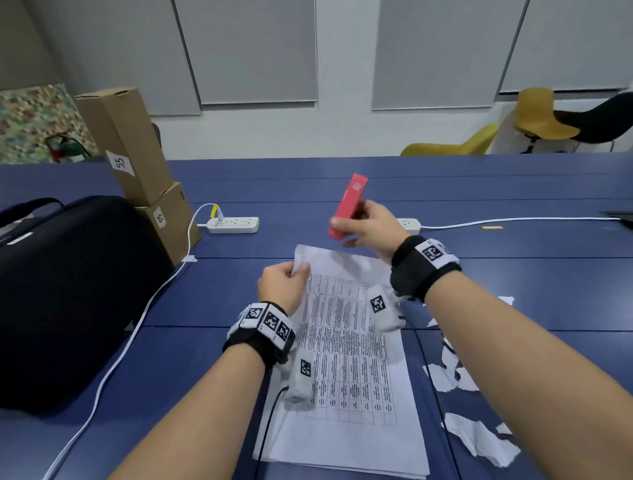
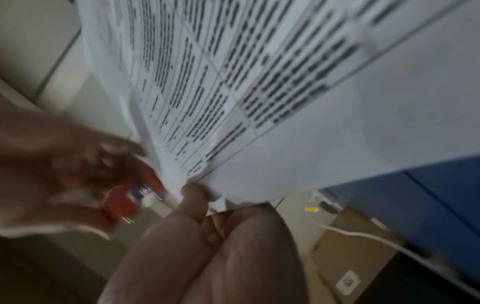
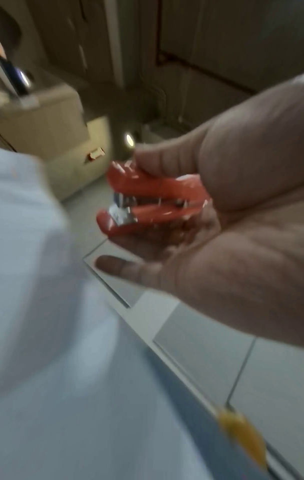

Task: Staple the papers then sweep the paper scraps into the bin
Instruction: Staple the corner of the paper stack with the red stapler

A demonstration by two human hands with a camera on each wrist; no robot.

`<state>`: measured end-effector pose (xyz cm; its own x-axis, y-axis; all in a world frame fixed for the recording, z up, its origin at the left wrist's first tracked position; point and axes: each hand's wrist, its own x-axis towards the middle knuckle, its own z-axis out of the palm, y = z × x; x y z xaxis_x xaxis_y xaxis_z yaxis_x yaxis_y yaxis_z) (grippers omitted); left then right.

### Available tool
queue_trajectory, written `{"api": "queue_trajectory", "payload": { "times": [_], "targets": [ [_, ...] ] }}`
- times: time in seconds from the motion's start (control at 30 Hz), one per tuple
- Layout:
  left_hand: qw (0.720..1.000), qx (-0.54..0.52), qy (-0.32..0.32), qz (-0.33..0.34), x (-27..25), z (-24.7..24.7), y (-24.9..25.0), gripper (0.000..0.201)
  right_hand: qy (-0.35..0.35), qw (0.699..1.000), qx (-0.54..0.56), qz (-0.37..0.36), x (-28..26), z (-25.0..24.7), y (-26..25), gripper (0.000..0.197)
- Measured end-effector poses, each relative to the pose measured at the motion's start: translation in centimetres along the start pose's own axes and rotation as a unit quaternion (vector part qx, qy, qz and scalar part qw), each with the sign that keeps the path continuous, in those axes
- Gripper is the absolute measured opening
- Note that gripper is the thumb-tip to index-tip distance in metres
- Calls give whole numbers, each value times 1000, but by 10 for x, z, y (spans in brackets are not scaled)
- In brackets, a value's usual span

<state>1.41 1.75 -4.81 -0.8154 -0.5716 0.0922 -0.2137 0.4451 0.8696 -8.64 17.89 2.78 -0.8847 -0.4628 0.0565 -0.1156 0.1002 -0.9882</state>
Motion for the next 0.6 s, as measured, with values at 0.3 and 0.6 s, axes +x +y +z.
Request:
{"api": "queue_trajectory", "payload": {
  "times": [0.3,0.6],
  "targets": [
    [981,92,-52,-165,43,0,-32,25,28,821,-538,190,16,-50,58,37],
    [965,211,-50,-147,41,-2,-11,64,39,794,-570,208,18,-59,76,44]
  ]
}}
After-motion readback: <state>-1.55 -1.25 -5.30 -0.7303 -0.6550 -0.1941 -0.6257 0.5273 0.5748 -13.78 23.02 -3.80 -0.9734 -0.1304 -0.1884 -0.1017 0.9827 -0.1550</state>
